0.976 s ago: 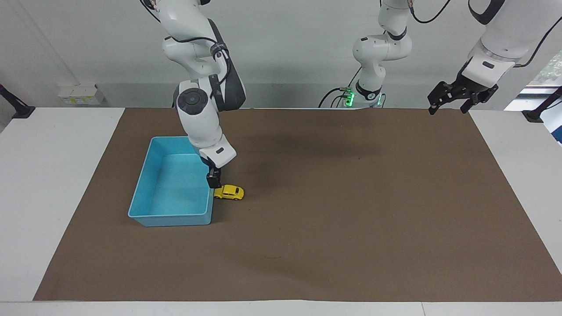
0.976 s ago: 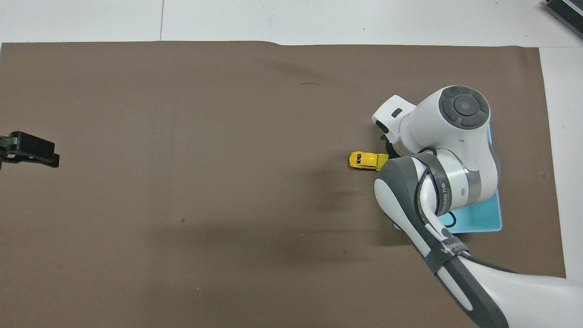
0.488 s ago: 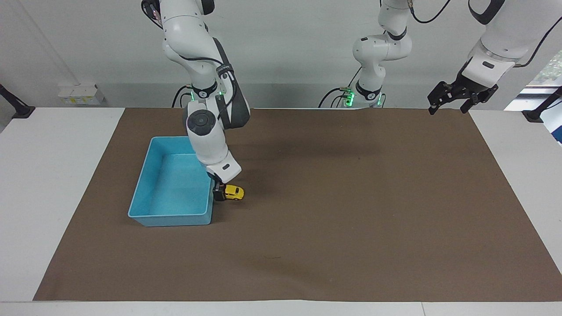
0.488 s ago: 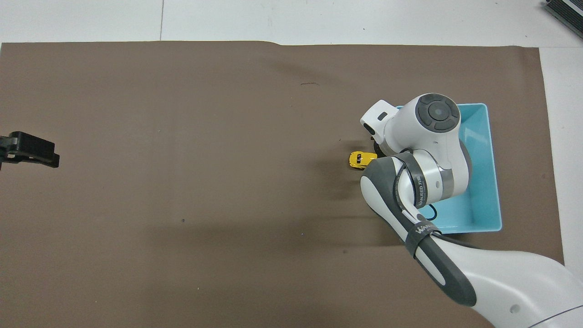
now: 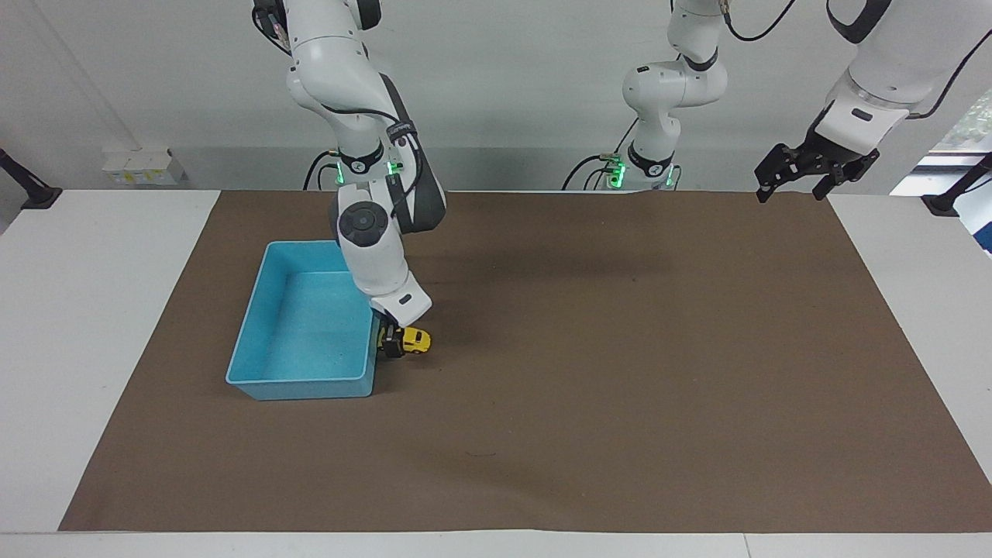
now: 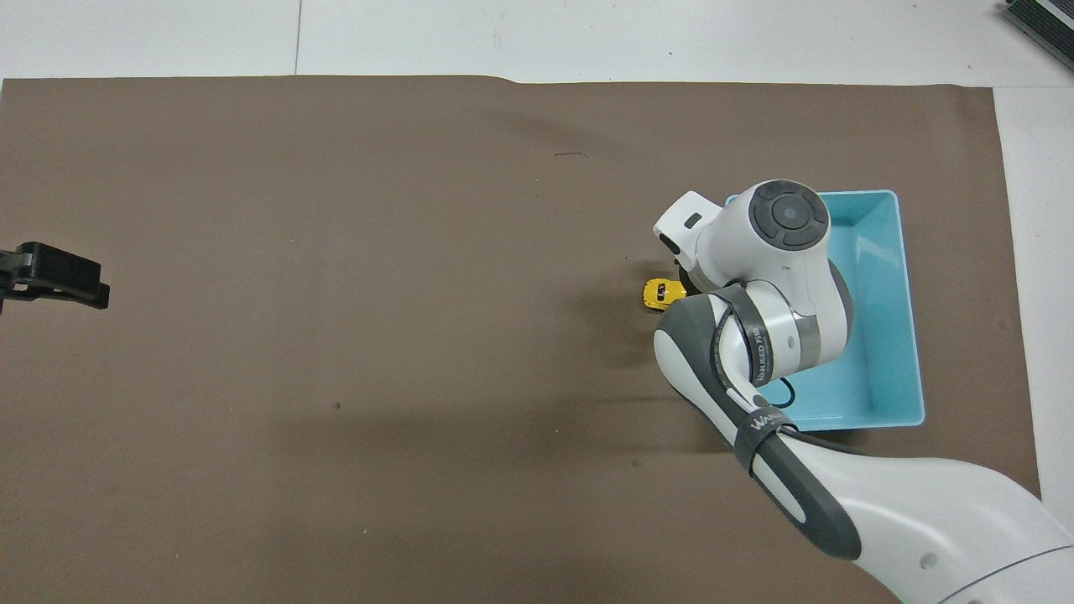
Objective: Wind up and store yellow beetle car
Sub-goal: 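Lower the right gripper and grasp the yellow car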
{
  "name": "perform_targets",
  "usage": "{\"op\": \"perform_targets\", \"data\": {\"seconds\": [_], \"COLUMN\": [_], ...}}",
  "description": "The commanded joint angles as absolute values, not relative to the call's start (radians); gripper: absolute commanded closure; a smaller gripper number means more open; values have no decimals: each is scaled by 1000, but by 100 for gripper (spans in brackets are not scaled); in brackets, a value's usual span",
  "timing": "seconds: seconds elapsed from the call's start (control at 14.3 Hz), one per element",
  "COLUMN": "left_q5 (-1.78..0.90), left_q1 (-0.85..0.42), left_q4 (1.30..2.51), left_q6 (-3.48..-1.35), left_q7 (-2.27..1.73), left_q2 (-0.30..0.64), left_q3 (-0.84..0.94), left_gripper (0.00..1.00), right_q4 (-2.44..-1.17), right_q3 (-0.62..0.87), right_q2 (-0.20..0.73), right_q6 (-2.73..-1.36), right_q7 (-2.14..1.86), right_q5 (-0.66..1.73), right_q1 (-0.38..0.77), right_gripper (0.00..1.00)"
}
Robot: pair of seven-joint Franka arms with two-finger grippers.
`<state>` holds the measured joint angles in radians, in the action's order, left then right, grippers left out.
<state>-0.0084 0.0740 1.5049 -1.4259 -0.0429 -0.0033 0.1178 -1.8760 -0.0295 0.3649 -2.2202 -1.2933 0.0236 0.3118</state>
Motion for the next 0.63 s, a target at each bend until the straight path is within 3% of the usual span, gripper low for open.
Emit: {"op": "perform_targets", "data": {"seconds": [0.0, 0.14, 0.21, 0.28, 0.35, 0.42, 0.56], "left_q5": [2, 2, 2, 2, 2, 2, 2], "left_q1": [92, 92, 92, 92, 92, 92, 92], "left_q4": [1491, 1493, 1493, 1491, 1491, 1491, 1491], "left_q6": [-1407, -1407, -1407, -1407, -1407, -1407, -1407], "left_q7": [-49, -49, -49, -49, -49, -49, -49], "left_q2": [-3, -3, -3, -3, -3, -3, -3], "left_q3": [130, 130, 130, 130, 130, 130, 130], "left_gripper": [0, 0, 0, 0, 0, 0, 0], "right_q4": [-1890, -1890, -1890, -1888, -1888, -1887, -1878], "right_q3": [-29, -29, -29, -29, -29, -29, -29], "right_q2": [367, 383, 388, 388, 388, 388, 390], "right_q6": [-2246, -2250, -2261, -2255, -2250, -2249, -2246], "right_q7": [-1310, -1308, -1310, -1310, -1312, -1313, -1313], "right_q5": [20, 20, 17, 5, 2, -6, -15], "right_q1": [313, 314, 313, 313, 313, 313, 313], "right_gripper": [16, 19, 29, 57, 77, 85, 89]}}
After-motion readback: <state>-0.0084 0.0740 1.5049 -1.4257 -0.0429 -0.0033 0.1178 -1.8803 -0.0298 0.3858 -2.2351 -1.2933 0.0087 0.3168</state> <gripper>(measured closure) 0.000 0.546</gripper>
